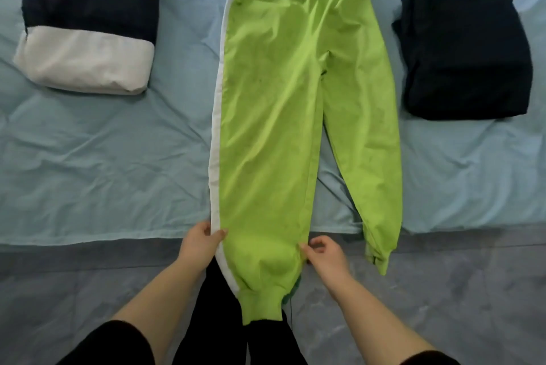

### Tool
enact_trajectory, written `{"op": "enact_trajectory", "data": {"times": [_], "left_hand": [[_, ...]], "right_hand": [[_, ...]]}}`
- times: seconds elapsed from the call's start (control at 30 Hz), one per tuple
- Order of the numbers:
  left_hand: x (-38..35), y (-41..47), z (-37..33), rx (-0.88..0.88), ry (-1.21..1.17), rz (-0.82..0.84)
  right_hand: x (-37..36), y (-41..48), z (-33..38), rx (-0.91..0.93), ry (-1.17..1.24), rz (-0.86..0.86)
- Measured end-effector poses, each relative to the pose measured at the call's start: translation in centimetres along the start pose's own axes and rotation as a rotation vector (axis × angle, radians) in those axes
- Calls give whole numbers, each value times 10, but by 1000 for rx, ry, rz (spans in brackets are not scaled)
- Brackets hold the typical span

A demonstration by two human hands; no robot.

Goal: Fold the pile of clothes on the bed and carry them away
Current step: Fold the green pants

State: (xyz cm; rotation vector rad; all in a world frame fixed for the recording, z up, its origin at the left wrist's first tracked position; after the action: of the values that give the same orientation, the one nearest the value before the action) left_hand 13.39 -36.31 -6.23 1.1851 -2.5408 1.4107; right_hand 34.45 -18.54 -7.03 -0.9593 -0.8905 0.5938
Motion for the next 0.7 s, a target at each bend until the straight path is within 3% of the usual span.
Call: {"op": "enact_trajectory", "data": {"times": [0.13, 0.17, 0.23, 0.33, 0.47, 0.57, 0.63, 0.7], "left_hand": [[-11, -16, -21, -78, 153, -132], [-18, -21, -25, -95, 191, -163], [-34, -33, -30, -83, 302, -217], [-74, -52, -43, -154, 390, -196], [-159, -61, -70, -226, -35, 124], [-212, -58, -100, -62, -368, 288], [-235, -54, -117, 93, -619, 328], [-244, -53, -127, 181, -729, 349]], "right_hand": [[67, -17, 38, 438, -209, -465], [82, -18, 42, 480, -285, -589], [104, -7, 35, 360, -471, -686], [120, 14, 12, 180, -631, -578], [125, 5, 9, 297, -502, -587], [120, -24, 17, 527, -418, -608], [112, -34, 18, 628, -405, -462], [114, -36, 14, 603, -210, -259]]}}
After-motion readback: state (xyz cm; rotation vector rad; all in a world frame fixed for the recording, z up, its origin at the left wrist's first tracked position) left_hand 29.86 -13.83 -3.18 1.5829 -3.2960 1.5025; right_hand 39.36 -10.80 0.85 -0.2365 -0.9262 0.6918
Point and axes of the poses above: each hand's wrist, its own y-axis towards the middle knuckle, its own x-axis out of the back of the hand, z = x × y, the point moved 6 cm from there along y, towards the middle knuckle, and after that the axes turned 11 degrees about -x, right-handed, at the moved point
